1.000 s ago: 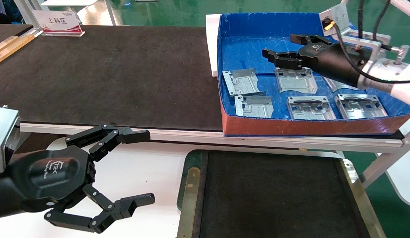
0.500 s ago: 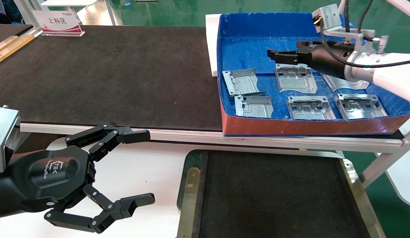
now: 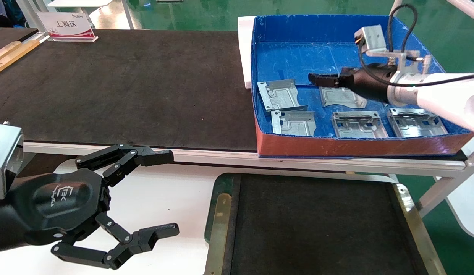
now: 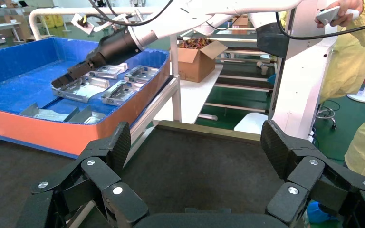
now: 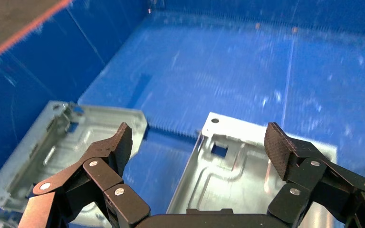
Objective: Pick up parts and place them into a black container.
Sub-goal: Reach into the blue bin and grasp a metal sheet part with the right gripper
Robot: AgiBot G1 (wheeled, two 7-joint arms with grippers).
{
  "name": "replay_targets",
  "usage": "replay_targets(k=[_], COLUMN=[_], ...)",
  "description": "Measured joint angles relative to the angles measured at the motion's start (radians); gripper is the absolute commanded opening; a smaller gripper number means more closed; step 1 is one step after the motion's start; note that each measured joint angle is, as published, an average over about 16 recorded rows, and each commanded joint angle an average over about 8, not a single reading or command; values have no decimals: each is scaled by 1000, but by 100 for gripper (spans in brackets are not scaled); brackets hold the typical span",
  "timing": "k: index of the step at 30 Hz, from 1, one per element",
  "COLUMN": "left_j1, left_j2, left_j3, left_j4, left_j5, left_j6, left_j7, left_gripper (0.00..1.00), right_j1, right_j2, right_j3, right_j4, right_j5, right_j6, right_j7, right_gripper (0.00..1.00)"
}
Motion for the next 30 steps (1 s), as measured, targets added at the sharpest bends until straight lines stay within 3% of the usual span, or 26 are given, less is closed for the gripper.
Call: replay_targets(k=[4, 5, 12, 13, 30], left_j1=[0, 0, 0, 0, 0], left_j2=[0, 0, 0, 0, 0], left_j3=[0, 0, 0, 0, 0], left_j4=[0, 0, 0, 0, 0], left_j5=[0, 0, 0, 0, 0], left_j6=[0, 0, 0, 0, 0], left_j7=[0, 0, 0, 0, 0], left_gripper=[100, 100, 100, 100, 100], right_j1=[-9, -11, -21, -22, -35], right_j2=[-3, -3, -4, -4, 2], right_j3=[-9, -11, -25, -27, -50], right_j4=[8, 10, 29, 32, 67], right_j5=[-14, -18, -39, -42, -75], right_j6=[5, 6, 7, 7, 13], right_j7=[36, 43, 84, 88, 131], right_gripper=[100, 94, 8, 2, 0])
